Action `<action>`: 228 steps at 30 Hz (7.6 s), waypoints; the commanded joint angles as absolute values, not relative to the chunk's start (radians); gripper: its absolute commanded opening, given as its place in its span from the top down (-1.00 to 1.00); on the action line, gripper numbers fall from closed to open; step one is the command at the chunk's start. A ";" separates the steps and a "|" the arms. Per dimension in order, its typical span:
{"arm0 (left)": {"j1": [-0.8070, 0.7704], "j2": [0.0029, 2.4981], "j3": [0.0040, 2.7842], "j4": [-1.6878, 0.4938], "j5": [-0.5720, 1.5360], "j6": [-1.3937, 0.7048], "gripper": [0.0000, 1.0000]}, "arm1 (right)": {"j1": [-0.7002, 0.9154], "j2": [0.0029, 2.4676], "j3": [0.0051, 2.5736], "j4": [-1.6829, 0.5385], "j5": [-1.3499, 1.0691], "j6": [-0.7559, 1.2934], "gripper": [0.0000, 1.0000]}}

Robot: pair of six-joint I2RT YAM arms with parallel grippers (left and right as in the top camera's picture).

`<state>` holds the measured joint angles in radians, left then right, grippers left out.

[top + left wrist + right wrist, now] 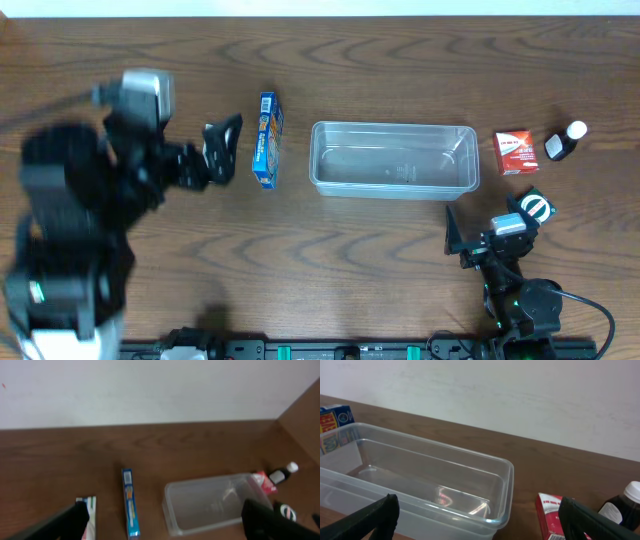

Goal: Pack container
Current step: 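Open the left gripper and reach toward the blue Kool Fever box, then lower the left gripper and grasp the blue box's top edge, then lift the blue box and carry it over the container, then lower the blue box into the container's left end and release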

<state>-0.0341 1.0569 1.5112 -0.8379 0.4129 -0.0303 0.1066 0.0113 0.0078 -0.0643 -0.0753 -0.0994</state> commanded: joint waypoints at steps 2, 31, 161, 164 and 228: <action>-0.031 1.277 1.766 -0.986 0.419 -0.039 -0.96 | 0.091 0.007 0.006 -0.068 -0.079 -0.113 -0.99; -0.100 1.811 1.795 -0.981 0.280 0.022 -0.99 | 0.091 0.007 0.006 -0.068 -0.079 -0.113 -0.98; -0.691 1.858 1.719 -0.877 0.137 0.937 0.77 | 0.091 0.007 0.006 -0.068 -0.079 -0.113 -0.99; -0.690 1.880 1.718 -0.886 0.181 0.987 0.78 | 0.091 0.007 0.006 -0.068 -0.079 -0.113 -0.98; -0.572 2.022 1.705 -0.717 0.266 0.972 0.86 | 0.091 0.007 0.006 -0.068 -0.079 -0.113 -0.99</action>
<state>-0.5781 2.0247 1.7081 -0.7113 0.2420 0.9325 0.1066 0.0113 0.0078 -0.0639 -0.0753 -0.0994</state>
